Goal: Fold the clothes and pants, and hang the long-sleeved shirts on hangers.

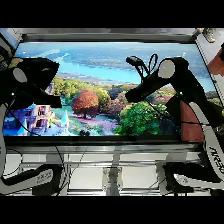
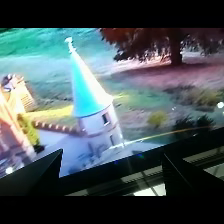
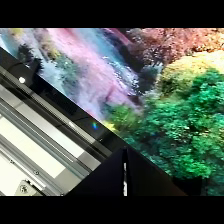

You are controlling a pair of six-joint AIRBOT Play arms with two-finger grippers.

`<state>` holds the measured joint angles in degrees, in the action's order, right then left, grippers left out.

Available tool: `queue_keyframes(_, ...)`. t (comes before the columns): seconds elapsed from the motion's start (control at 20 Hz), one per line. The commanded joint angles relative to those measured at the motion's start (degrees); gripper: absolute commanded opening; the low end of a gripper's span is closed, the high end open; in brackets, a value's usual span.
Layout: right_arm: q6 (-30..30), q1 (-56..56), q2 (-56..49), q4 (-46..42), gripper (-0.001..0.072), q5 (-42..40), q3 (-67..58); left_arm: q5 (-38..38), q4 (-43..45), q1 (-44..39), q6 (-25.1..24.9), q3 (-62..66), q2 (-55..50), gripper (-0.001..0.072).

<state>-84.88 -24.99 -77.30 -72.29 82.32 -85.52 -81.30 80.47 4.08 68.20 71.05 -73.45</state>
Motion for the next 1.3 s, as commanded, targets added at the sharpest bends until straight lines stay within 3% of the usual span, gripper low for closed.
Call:
queue_keyframes(0.0, -1.7, -0.04, -0.02, 0.04, 0.0015, 0.17, 0.0, 0.02, 0.02, 0.07, -0.02, -0.02, 0.0, 0.0686)
queue_keyframes(1.15, -1.18, -0.04, -0.02, 0.02, 0.0015, -6.99, 0.0, 3.28, -0.9, 0.04, -0.11, -0.02, -0.17, 0.0686)
queue_keyframes(1.25, -0.96, -0.04, -0.02, 0.02, 0.0015, -7.15, 0.0, 5.49, 3.13, 0.04, -4.31, -0.02, -0.72, 0.0684)
